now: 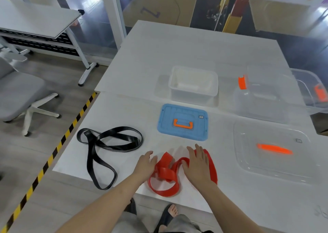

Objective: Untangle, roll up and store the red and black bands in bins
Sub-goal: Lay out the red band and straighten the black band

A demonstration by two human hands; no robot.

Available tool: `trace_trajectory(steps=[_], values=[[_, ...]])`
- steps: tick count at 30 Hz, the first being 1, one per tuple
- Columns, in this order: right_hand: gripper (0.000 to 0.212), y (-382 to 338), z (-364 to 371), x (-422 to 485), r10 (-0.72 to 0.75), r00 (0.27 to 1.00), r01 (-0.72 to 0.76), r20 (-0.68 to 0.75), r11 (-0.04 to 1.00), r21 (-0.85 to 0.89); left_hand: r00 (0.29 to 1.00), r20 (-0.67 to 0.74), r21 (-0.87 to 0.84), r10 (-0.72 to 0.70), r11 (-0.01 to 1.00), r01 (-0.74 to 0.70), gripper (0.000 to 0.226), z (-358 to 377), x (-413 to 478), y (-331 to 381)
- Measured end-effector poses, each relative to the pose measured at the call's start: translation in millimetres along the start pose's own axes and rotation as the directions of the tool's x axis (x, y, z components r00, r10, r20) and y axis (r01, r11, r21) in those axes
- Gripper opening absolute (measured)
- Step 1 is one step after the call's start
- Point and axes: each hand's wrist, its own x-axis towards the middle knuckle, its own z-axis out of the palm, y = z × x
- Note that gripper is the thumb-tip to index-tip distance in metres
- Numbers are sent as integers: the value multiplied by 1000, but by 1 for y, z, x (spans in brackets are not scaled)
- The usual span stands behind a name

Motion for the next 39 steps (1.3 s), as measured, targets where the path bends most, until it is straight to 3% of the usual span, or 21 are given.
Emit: trace_trajectory(steps=[7,13,16,21,25,29,35,39], values=[[52,-87,16,16,-142,990,142,18,990,2,983,-149,55,108,993,-101,46,-72,0,-39],[57,-176,50,40,-289,947,298,143,953,-46,909,-414,52,44,998,-24,37,-142,-4,-90],[57,-221,64,60,-349,923,363,162,929,-68,877,-479,54,-39,996,73,41,-176,1,-114],[77,-275,85,99,-400,885,439,237,887,-141,925,-300,-36,-234,972,234,58,-208,14,-153],[88,-295,97,133,-338,876,406,345,902,-147,946,-169,-63,-276,961,269,44,-213,20,-177],[83,-301,107,150,-278,877,373,392,908,-190,935,-49,-266,-351,907,326,27,-214,24,-188],[76,-297,116,129,-209,887,304,412,936,-179,905,-19,-536,-425,769,349,13,-207,28,-185],[101,-294,112,105,-194,860,284,472,951,-125,907,12,-678,-421,663,317,15,-202,41,-173]])
